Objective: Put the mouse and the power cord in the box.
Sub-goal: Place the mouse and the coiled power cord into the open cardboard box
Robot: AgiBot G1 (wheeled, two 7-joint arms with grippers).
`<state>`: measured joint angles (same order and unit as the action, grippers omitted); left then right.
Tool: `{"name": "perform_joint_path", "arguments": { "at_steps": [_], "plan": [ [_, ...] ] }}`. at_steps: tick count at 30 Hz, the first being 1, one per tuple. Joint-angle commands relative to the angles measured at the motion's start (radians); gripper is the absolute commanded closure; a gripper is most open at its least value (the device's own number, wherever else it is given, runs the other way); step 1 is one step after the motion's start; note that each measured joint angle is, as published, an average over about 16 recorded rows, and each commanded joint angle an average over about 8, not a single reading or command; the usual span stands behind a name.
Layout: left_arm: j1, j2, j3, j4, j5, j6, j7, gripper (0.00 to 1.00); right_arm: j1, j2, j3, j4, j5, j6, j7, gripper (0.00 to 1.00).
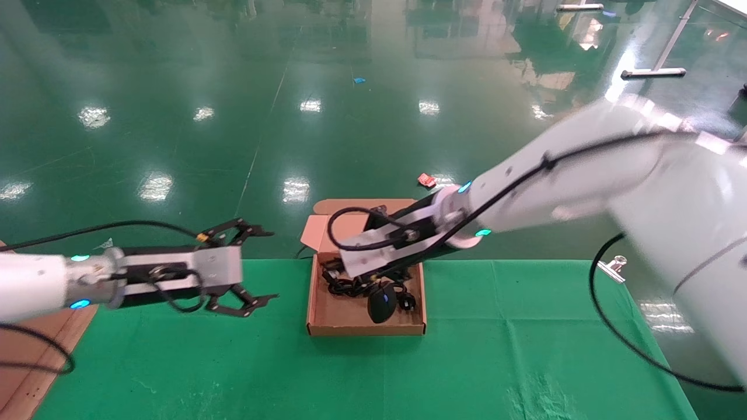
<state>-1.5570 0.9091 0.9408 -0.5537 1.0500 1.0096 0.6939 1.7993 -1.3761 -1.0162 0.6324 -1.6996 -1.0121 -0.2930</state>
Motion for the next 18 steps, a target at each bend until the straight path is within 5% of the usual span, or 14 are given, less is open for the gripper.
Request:
{"name": "perform_joint_path", "arguments": {
  "at_steps": [1,9,16,18],
  "plan": [
    [0.01,-0.031,0.0,-0.008,-0.001,0.014,0.004,0.0,-0.03,-0.001,-0.04,0.027,0.018,0.087,0.016,1.0],
    [0.052,-0.085,-0.028,-0.022,-0.047,0.012,0.01,0.0,-0.104,0.002,-0.183,0.021,0.064,0.276,0.051,0.97],
    [0.063,-0.096,-0.036,-0.026,-0.058,0.016,0.022,0.0,-0.132,0.003,-0.257,0.002,0.081,0.326,0.057,0.13],
    [0.064,-0.098,-0.038,-0.026,-0.059,0.018,0.022,0.0,-0.136,0.003,-0.265,0.001,0.083,0.333,0.057,0.0]
  ]
}}
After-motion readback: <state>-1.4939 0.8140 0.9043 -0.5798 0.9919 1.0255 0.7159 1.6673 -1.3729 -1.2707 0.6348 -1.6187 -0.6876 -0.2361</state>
